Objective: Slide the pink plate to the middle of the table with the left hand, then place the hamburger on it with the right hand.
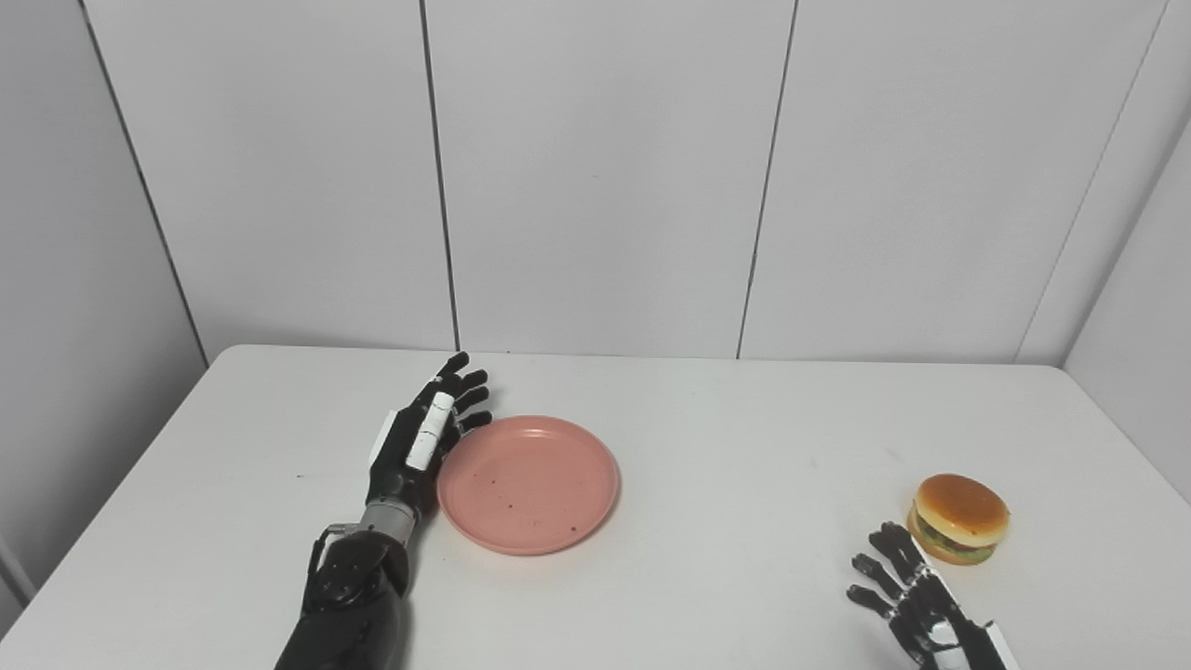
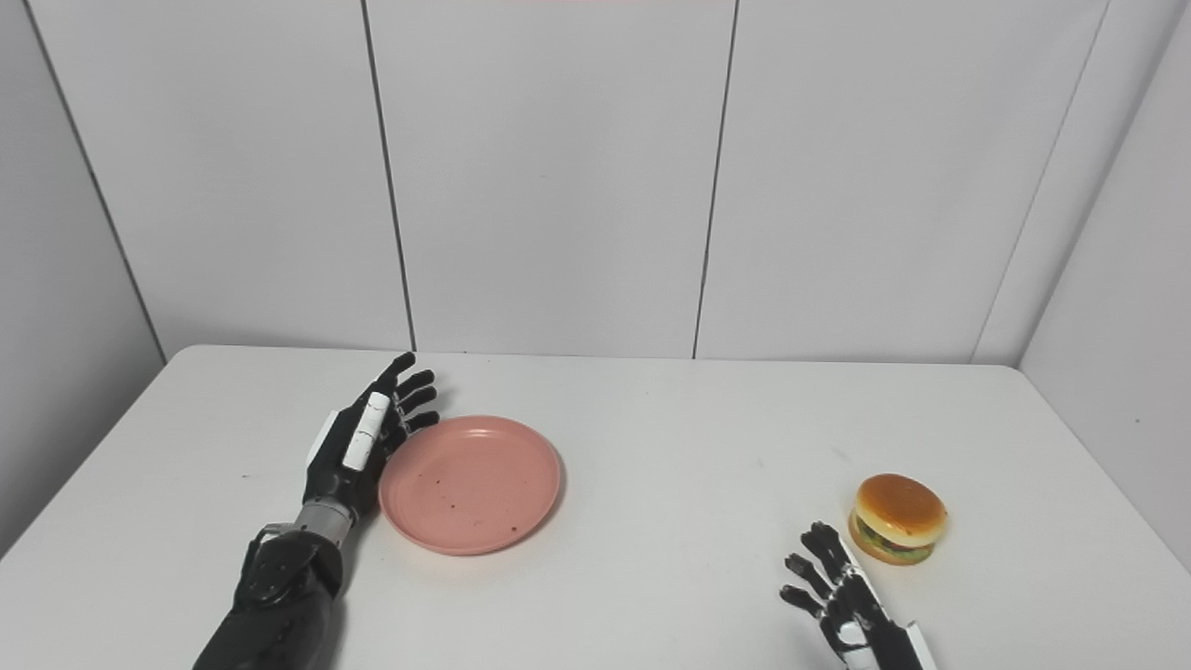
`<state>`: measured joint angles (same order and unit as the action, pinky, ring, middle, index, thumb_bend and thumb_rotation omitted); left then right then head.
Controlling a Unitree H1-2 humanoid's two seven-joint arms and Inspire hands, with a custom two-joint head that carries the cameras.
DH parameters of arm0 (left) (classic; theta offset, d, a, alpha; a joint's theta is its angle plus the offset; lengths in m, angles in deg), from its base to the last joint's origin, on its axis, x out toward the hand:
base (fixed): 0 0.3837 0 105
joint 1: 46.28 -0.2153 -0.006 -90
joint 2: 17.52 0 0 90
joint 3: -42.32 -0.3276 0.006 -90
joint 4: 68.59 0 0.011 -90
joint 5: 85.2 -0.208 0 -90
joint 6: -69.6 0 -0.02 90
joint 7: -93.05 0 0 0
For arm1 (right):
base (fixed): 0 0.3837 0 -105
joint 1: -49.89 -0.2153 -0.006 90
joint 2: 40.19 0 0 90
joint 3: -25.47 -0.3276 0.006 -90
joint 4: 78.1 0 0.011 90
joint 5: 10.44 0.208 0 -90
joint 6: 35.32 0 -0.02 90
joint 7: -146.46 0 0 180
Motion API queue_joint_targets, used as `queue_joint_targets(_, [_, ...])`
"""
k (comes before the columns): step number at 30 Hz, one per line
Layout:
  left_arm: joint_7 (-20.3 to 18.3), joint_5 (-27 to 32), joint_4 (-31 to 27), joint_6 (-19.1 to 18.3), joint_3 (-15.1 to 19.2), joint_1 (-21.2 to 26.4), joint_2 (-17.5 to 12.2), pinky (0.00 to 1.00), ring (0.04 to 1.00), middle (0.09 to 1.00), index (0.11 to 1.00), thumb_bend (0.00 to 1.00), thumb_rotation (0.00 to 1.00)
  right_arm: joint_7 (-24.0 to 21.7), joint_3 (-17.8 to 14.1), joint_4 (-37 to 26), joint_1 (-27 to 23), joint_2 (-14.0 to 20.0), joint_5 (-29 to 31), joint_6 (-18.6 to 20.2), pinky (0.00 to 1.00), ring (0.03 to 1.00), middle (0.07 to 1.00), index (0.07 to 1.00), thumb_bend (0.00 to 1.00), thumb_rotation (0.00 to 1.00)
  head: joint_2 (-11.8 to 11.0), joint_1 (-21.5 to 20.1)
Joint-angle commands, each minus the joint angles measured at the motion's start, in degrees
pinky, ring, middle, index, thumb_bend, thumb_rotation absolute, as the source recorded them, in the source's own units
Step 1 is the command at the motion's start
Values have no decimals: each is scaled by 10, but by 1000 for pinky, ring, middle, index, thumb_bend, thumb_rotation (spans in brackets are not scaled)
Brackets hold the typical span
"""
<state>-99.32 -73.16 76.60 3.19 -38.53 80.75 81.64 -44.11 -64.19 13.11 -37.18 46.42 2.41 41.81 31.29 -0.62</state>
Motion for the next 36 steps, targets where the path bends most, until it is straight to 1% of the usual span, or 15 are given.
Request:
queue_joint_targets(1, [3,0,23,9,-6,-19,26,753,847,842,866,988,784,-7,17,13,8,-16,-7,44,817,884,939,934,959,931,1,-1])
queue_joint_targets(6, [4,4,23,7,-7,-20,34,755,849,848,866,970,770,-6,20,10,7,-17,-11,46,811,880,934,930,971,933,3,-6])
queue_joint_targets(9, [3,5,22,6,-7,-20,39,758,849,841,864,990,763,-3,22,5,8,-20,-14,51,809,880,932,931,976,930,6,-18])
queue_joint_targets(16, [-4,4,22,6,-11,-21,45,758,852,839,866,973,769,7,25,-10,8,-31,-27,68,805,883,935,931,993,926,13,-38])
queue_joint_targets(24, [-9,5,28,3,-17,-15,54,767,853,838,862,997,761,9,27,-18,6,-41,-36,79,817,883,935,931,977,935,16,-52])
queue_joint_targets(30, [-18,3,39,4,-25,-7,58,734,834,830,862,960,756,10,29,-22,4,-48,-40,85,832,887,932,937,979,929,21,-73])
queue_joint_targets(35, [-24,0,50,7,-30,0,64,738,835,835,873,946,757,12,31,-27,4,-52,-45,91,831,887,935,937,984,928,19,-82])
queue_joint_targets(36, [-25,-2,50,9,-32,0,65,738,835,835,874,947,758,12,32,-28,4,-53,-46,91,831,887,935,937,984,927,18,-92])
